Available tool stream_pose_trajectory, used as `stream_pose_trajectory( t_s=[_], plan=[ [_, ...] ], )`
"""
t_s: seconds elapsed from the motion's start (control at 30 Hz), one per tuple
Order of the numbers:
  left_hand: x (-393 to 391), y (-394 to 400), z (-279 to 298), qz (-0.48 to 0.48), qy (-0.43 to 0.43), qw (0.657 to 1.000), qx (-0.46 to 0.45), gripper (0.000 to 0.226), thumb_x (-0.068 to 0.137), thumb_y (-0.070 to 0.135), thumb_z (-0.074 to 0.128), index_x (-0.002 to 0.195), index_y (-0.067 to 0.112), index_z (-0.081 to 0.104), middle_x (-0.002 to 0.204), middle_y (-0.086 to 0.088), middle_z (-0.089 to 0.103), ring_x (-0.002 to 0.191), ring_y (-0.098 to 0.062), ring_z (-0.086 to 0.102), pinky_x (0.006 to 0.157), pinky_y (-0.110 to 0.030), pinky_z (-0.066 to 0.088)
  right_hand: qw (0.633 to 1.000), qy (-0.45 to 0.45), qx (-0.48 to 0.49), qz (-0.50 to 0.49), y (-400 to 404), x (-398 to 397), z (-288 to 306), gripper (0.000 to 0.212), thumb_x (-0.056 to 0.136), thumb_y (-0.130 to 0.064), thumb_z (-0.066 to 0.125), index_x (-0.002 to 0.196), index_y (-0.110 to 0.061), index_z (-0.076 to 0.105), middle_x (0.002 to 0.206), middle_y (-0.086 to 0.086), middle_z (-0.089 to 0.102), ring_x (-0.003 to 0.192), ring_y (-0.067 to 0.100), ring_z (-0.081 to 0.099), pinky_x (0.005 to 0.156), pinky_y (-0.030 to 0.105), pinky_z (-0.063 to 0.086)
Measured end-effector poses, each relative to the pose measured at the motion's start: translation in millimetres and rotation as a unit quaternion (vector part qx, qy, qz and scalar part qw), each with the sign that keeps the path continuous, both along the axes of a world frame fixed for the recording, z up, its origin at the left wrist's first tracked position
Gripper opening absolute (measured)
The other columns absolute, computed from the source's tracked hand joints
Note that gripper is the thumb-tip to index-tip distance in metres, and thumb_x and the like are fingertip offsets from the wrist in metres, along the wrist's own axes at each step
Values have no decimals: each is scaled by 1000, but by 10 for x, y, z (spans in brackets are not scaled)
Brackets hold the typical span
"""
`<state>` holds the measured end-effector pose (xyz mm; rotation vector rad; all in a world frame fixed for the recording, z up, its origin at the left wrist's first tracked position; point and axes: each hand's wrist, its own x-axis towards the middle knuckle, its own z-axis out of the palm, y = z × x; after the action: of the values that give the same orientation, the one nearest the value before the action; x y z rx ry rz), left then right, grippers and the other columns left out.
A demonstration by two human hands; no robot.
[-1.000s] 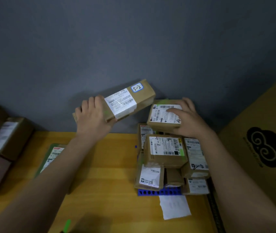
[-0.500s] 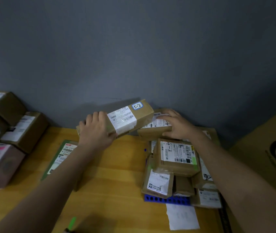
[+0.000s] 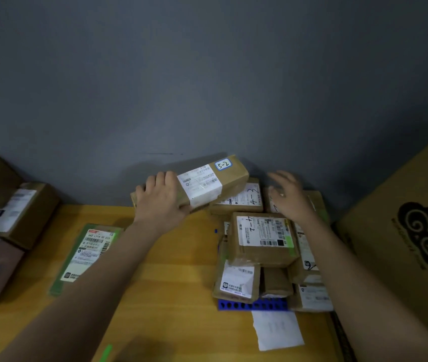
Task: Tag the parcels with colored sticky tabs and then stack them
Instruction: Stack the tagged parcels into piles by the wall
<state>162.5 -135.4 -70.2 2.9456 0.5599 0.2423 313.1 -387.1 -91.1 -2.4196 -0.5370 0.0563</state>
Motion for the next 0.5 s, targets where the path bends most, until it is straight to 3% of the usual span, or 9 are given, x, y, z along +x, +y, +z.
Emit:
stream_pose_trajectory(
  t_s=[0.07,0.13,0.3,0.4,0.5],
  plan=[
    [126,-105,98,-31,-13,999,3,69,78,56,65,125,15,35,126,-3,45,117,-25,41,96,-40,33,991,-32,105,-79,-81,-91,134,36,96,-10,51,131,-17,55,139,1,42,128,15,41,102,24,33],
    [301,-234,172,-74,-18,997,17,64,80,51,64,124,15,36,126,-3,44,118,-25,40,98,-39,31,982,-90,131,-104,-178,-147,221,35,93,-8,54,127,-17,58,134,1,44,123,10,41,104,28,37],
    [850,-587,198,-182,-22,981,58,63,82,46,64,129,15,35,130,-3,45,122,-25,40,105,-38,27,985,-165,26,-45,-337,-130,242,43,87,-9,62,130,-15,57,140,5,42,130,21,31,107,30,31],
    [1128,-757,117,-215,-2,975,60,64,83,44,63,132,15,34,132,-4,44,123,-25,39,106,-39,25,987,-138,31,-73,-390,-82,119,39,86,-10,63,125,-15,60,137,5,43,128,23,33,104,45,40],
    [1257,-817,-49,-219,6,975,38,66,82,43,64,133,15,34,131,-5,39,121,-26,35,106,-38,24,989,-113,9,-94,-384,-78,-4,38,86,-12,63,123,-19,61,138,3,43,128,22,32,105,48,37]
  ],
)
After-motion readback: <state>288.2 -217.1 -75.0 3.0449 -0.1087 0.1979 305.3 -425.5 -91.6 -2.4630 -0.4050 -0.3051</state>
